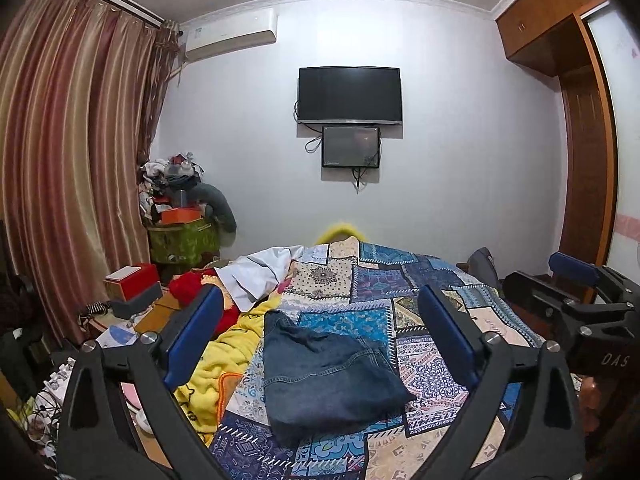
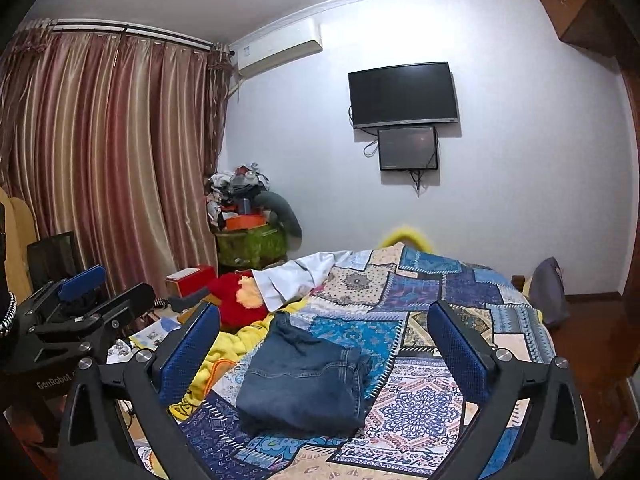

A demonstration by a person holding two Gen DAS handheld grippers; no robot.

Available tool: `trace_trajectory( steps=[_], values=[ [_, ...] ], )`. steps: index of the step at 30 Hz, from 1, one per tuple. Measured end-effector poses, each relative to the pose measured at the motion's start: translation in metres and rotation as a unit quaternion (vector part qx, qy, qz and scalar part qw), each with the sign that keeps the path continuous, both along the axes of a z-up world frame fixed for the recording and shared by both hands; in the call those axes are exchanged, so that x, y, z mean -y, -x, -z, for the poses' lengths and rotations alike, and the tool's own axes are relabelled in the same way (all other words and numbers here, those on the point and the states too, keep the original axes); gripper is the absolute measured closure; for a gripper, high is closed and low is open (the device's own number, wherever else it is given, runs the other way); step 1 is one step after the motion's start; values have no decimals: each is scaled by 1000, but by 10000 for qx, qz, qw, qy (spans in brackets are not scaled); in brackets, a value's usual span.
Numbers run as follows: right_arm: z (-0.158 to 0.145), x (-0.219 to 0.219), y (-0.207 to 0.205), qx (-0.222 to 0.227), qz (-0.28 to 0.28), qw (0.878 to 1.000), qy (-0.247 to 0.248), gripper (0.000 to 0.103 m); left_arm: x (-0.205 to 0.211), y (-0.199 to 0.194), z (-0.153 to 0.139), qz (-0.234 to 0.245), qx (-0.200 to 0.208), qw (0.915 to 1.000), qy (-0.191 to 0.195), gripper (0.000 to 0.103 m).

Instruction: Fold large clothes

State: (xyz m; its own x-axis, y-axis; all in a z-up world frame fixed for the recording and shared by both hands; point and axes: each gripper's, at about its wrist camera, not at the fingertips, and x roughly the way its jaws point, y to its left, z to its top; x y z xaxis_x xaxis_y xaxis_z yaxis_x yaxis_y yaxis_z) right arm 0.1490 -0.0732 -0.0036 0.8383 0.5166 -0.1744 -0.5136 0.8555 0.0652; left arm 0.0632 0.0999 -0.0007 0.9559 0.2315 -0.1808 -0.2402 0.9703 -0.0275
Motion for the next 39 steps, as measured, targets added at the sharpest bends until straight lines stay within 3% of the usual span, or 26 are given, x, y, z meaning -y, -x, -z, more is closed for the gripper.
trace_trajectory(
  steps=[39],
  values=[
    [7,6,-5,-121,75,9999,-95,0,-9,-10,6,16,-122,9999,86,4]
  ],
)
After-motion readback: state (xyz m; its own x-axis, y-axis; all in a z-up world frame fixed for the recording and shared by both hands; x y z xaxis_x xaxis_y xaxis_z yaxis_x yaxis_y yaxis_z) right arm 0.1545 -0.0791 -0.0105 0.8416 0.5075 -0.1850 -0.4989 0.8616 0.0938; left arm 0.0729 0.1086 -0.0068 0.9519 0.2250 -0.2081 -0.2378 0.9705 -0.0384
